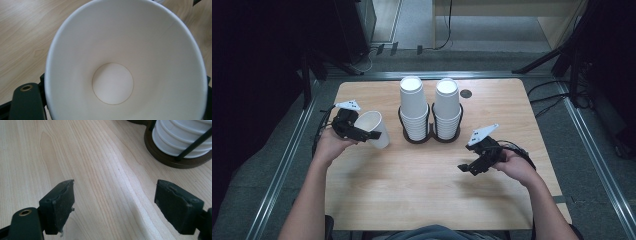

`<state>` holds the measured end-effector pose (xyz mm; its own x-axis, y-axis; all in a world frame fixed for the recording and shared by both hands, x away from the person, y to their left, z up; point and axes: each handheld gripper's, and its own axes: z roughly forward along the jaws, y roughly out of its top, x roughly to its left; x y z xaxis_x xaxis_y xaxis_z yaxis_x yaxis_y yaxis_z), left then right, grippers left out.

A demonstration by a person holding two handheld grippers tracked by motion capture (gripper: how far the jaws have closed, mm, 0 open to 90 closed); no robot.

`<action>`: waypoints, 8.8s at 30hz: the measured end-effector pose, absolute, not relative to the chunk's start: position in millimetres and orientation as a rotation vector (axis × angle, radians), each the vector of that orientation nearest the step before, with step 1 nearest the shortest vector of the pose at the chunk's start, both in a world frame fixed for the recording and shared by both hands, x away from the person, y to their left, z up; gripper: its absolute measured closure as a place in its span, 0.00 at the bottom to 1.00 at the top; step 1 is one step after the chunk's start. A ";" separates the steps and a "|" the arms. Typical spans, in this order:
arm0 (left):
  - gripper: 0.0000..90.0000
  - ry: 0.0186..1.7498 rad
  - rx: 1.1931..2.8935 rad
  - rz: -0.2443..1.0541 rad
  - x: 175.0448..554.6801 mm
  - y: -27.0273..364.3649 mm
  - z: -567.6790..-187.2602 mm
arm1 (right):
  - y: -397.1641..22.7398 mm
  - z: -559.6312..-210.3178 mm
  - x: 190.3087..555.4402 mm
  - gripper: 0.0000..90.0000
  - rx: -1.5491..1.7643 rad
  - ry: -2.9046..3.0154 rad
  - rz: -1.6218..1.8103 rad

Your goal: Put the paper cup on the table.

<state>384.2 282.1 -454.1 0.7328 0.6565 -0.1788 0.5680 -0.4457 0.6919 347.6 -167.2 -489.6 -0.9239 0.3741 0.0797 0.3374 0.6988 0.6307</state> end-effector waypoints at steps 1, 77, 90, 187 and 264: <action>0.17 0.924 2.166 0.152 385.2 283.3 -455.0 | -167.7 -489.8 347.8 0.18 0.605 2.842 1.046; 0.00 1.164 2.083 0.164 399.6 313.9 -478.9 | -170.0 -496.7 349.5 0.18 0.624 2.866 0.969; 0.00 1.166 2.083 0.188 398.2 312.4 -460.3 | -170.3 -495.9 349.0 0.18 0.642 2.859 0.991; 0.00 0.899 2.182 0.162 348.3 185.6 -444.6 | -170.3 -494.4 349.2 0.18 0.622 2.865 0.987; 0.00 0.674 2.365 0.122 338.0 112.5 -498.1 | -152.8 -497.5 340.8 0.18 0.509 2.893 0.959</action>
